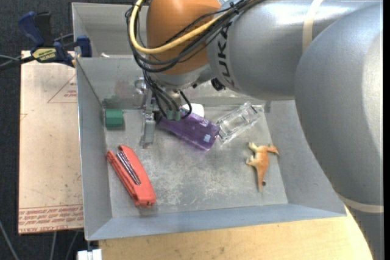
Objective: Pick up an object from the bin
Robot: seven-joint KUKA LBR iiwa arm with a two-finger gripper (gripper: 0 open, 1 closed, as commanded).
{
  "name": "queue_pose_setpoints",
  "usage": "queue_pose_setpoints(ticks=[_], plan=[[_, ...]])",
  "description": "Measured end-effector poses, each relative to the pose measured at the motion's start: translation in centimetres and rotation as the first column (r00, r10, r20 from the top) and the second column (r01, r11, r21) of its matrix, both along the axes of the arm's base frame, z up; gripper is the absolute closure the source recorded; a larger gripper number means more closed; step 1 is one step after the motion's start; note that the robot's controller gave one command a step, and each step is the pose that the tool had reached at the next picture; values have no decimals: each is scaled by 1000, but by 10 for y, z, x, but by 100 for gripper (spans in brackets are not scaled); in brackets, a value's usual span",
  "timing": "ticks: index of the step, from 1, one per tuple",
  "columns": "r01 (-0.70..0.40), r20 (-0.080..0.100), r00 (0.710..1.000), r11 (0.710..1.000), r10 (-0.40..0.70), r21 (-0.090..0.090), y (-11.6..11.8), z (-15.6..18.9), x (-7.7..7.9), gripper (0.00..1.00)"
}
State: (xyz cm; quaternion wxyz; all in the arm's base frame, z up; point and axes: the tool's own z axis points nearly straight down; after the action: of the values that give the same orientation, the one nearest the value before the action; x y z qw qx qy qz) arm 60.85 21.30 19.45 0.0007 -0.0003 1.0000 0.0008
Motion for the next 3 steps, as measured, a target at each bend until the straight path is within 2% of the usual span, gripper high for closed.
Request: queue_pose_setpoints(ticks=[1, 2, 3], plan=[[129, 5, 992, 992, -129, 4, 31, -45, 26, 0], [78, -5, 997, 997, -78, -1, 44, -86, 29, 0], [274, 4, 962, 962, -274, 6, 39, -71, 32, 0]])
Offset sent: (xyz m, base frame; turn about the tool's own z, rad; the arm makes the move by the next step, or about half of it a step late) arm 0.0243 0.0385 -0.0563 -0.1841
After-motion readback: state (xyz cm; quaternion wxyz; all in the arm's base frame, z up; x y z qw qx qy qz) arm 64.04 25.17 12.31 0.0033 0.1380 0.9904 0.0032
